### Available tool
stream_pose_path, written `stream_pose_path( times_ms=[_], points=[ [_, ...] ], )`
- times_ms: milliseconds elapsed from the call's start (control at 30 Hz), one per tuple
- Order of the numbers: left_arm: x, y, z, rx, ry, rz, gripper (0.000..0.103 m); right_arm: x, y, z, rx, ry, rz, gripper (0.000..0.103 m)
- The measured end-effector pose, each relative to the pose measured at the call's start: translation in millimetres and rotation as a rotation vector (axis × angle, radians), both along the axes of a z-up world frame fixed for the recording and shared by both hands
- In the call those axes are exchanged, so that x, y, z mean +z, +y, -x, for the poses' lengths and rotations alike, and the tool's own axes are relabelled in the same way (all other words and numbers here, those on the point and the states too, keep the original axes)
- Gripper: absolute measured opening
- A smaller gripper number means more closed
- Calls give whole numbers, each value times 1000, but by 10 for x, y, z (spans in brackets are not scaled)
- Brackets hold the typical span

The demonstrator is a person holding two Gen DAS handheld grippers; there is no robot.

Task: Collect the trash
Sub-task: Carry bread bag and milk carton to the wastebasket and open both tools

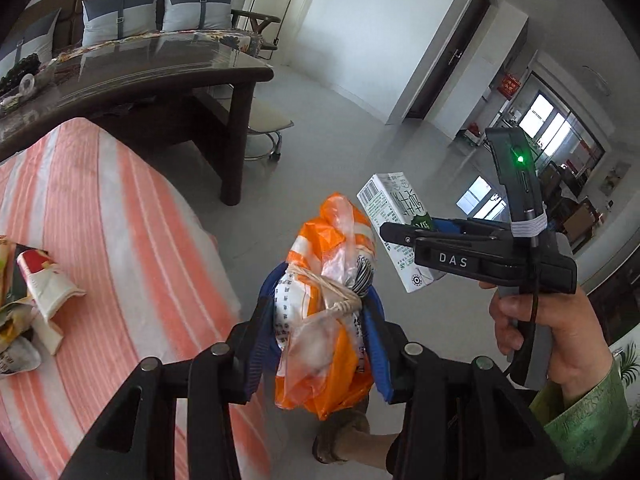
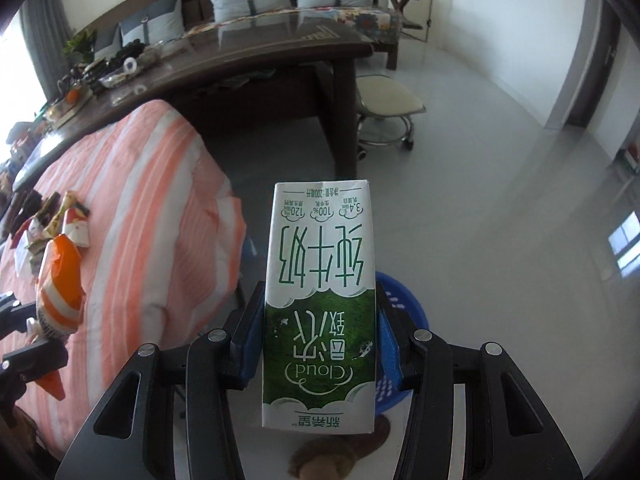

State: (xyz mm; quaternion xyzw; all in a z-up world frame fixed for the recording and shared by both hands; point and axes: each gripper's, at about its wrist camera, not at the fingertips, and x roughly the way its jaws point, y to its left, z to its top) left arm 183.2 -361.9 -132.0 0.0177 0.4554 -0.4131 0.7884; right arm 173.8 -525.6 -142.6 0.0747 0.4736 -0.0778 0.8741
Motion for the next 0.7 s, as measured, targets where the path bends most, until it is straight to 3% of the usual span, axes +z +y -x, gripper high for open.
stream_pose_path(
  times_ms=[233, 600, 633, 700],
  points=[
    [-474, -697, -174, -12, 46, -25, 44, -372, -519, 13, -104, -2, -56, 50],
    [-1022, -1193, -226, -50, 55, -104, 45, -718, -936, 98, -164, 31, -158, 50],
    [-1069, -1225, -235, -54, 53, -108, 46, -731, -949, 95, -168, 36, -164, 50],
    [-1180, -1300, -276, -54, 68, -113, 61, -753, -996, 124, -174, 39, -165, 52]
  ],
)
